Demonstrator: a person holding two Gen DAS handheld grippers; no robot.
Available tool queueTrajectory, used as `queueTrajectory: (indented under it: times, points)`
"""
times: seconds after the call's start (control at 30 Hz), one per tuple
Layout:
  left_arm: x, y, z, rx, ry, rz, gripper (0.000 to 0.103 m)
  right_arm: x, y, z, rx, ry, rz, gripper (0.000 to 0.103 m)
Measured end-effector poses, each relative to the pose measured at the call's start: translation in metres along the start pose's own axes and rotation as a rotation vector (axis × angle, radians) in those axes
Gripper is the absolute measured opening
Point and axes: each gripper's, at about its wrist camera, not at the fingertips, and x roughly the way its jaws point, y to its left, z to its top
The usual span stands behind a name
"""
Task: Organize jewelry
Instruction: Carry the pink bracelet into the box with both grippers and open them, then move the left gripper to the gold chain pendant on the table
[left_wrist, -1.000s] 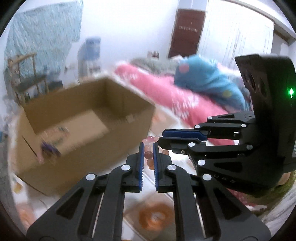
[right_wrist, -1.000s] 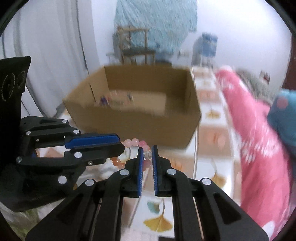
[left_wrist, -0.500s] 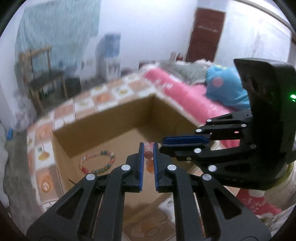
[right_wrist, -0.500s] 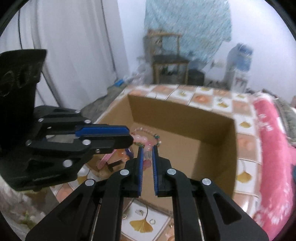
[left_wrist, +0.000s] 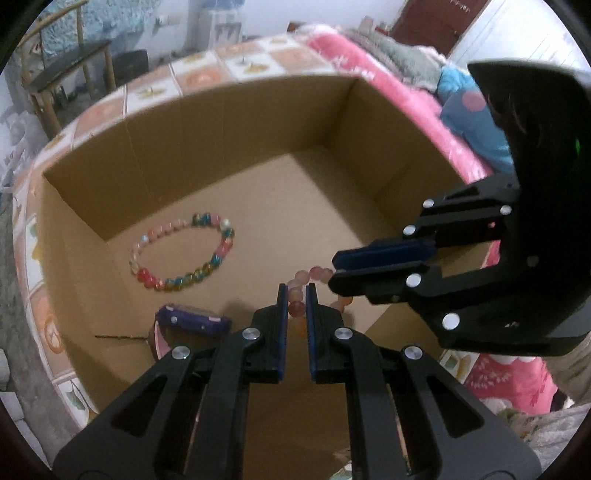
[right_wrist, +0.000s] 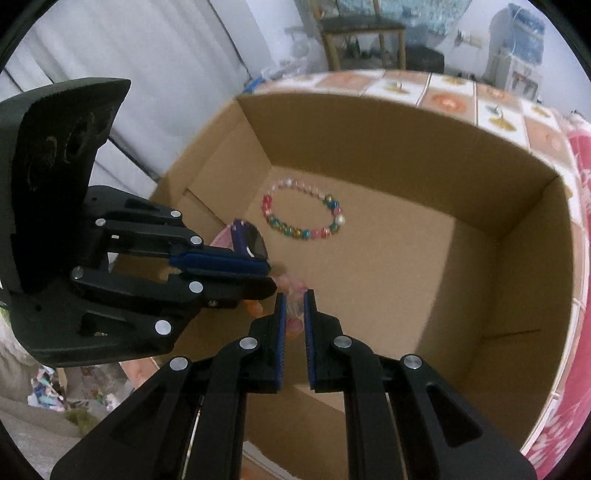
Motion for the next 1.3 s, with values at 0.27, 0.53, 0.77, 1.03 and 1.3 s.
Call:
queueTrajectory:
  times: [0.27, 0.53, 0.77, 1.03, 1.3]
  points:
    - [0.01, 0.01, -0.006, -0.048, 0.039, 0.024, 0.009, 0.0, -0.017, 0.001, 0.08, -0.006, 0.045, 0.011]
    - [-0.02, -0.003, -0.014, -0.031, -0.07, 0.039, 0.023, -0.052, -0.014, -0.019, 0.088, -0.155, 0.008, 0.04]
    - [-0.08, -0.028, -0.036, 0.004, -0.268, 0.075, 0.052, -0.124, 0.001, -0.074, 0.112, -0.368, -0.023, 0.06]
    - [-0.13, -0.056, -0.098, -0.003, -0.421, 0.065, 0.077, -0.147, 0.024, -0.155, 0.16, -0.508, -0.08, 0.083]
    - [-0.091, -0.07, -0.142, -0.044, -0.355, 0.109, 0.081, -0.1, 0.013, -0.199, 0.294, -0.39, -0.125, 0.084]
